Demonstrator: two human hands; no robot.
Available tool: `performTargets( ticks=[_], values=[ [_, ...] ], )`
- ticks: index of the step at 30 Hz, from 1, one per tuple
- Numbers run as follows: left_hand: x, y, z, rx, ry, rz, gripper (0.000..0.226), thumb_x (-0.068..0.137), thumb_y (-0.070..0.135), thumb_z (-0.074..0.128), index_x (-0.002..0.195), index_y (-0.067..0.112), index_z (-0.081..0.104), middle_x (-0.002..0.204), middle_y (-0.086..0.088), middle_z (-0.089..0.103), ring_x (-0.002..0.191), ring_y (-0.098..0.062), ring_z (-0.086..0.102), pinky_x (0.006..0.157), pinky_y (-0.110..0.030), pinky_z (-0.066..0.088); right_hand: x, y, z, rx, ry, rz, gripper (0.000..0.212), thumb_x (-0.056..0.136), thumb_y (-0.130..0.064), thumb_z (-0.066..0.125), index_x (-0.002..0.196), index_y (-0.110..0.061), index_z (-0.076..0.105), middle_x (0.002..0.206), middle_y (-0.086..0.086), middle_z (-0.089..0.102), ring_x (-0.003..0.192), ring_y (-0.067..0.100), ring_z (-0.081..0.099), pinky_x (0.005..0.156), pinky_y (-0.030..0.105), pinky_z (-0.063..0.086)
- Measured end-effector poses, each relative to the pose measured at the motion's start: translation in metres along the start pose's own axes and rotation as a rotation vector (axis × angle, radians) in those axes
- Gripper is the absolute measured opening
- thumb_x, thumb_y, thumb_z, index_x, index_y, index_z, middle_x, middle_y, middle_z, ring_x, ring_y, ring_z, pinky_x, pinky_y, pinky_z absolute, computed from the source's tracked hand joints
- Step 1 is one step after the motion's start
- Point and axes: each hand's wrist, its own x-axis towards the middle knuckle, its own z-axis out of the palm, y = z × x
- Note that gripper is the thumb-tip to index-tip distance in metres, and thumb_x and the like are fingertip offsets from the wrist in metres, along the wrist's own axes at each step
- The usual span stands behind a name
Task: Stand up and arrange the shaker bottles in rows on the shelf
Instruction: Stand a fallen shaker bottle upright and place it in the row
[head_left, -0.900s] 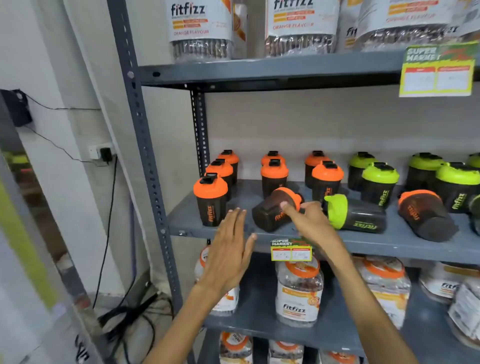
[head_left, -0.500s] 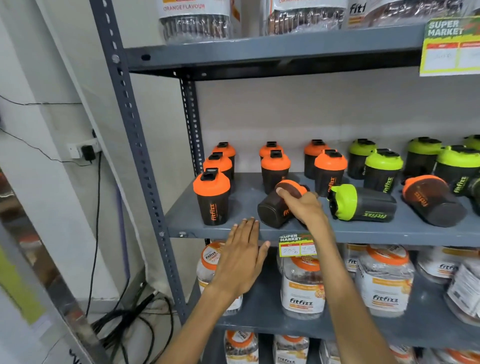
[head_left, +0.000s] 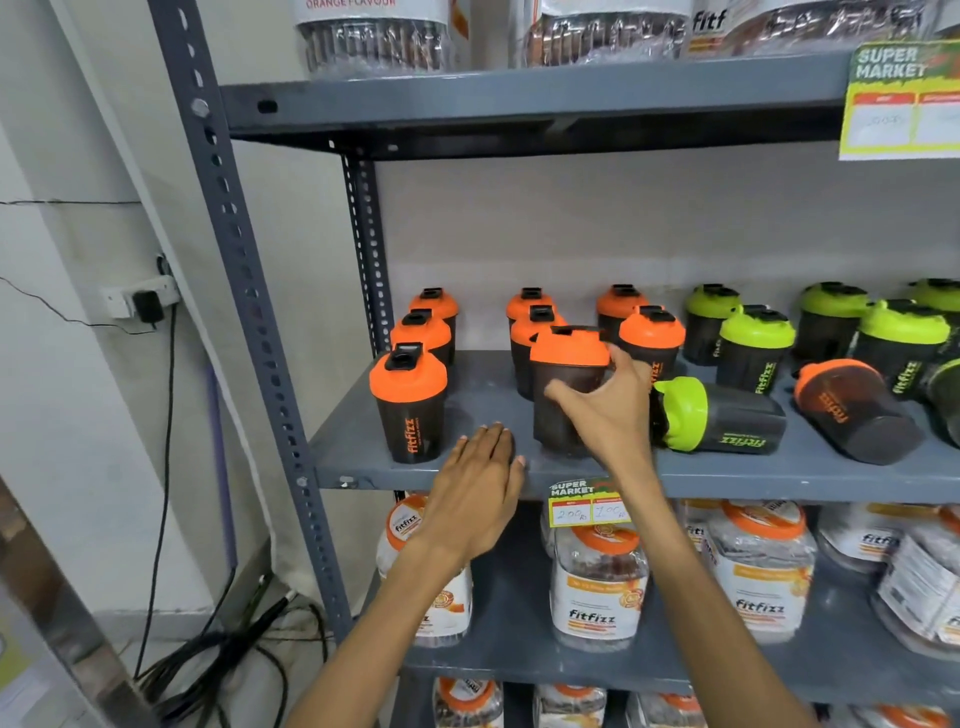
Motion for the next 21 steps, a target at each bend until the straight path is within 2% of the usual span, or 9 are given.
performTargets(
  ticks=[3,7,9,15,19,21],
  values=[
    [0.009,0.003,0.002,-0.022,-0.039,-0.030,0.055,0.108,0.038,0.024,0.154,0.009,0.033,0.163,-0.011,0.033,0.152,-0.024,0.028,0.126,-0.039,0.017,-0.003,-0.002,0.018,-0.054,0.089,-0.123,0.083,0.058,-0.026,0.082,0.132,-0.014,0.046,0.128,0.008,0.039,0.107,0.015,0.046,0.086,0.018,0.036],
    [0.010,0.005,0.008,0.044,-0.058,-0.056,0.058,0.108,0.038,0.021,0.156,0.007,0.029,0.164,-0.012,0.030,0.153,-0.025,0.025,0.126,-0.040,0.015,-0.006,0.012,0.037,-0.110,0.073,-0.148,0.088,0.062,-0.021,0.084,0.137,-0.009,0.039,0.134,0.014,0.042,0.124,0.031,0.044,0.091,0.025,0.036],
    [0.010,0.004,0.010,0.063,-0.056,-0.051,0.058,0.108,0.037,0.021,0.156,0.007,0.029,0.164,-0.013,0.030,0.153,-0.025,0.026,0.126,-0.040,0.016,-0.007,0.020,0.042,-0.125,0.095,-0.148,0.090,0.061,-0.023,0.085,0.137,-0.008,0.039,0.133,0.015,0.045,0.125,0.033,0.042,0.095,0.030,0.037],
    [0.010,0.005,0.013,0.103,-0.040,-0.036,0.057,0.108,0.037,0.021,0.154,0.007,0.034,0.162,-0.012,0.035,0.151,-0.025,0.030,0.125,-0.039,0.018,-0.006,0.028,0.041,-0.145,0.113,-0.176,0.095,0.062,-0.029,0.087,0.139,-0.010,0.036,0.134,0.012,0.041,0.126,0.029,0.041,0.093,0.026,0.036],
    [0.005,0.012,0.015,0.133,-0.028,-0.058,0.057,0.108,0.037,0.019,0.155,0.009,0.034,0.161,-0.010,0.037,0.151,-0.025,0.030,0.126,-0.040,0.018,-0.012,0.027,0.022,-0.114,0.027,-0.153,0.110,0.066,-0.043,0.086,0.150,-0.010,0.022,0.141,0.012,0.033,0.135,0.029,0.037,0.108,0.038,0.039],
    [0.000,0.020,0.016,0.121,-0.008,-0.085,0.057,0.108,0.039,0.021,0.154,0.009,0.035,0.160,-0.011,0.039,0.151,-0.026,0.032,0.126,-0.041,0.018,-0.016,0.029,0.000,-0.073,-0.036,-0.195,0.106,0.070,-0.043,0.084,0.151,-0.013,0.023,0.145,0.010,0.033,0.137,0.027,0.037,0.111,0.045,0.040]
  ],
)
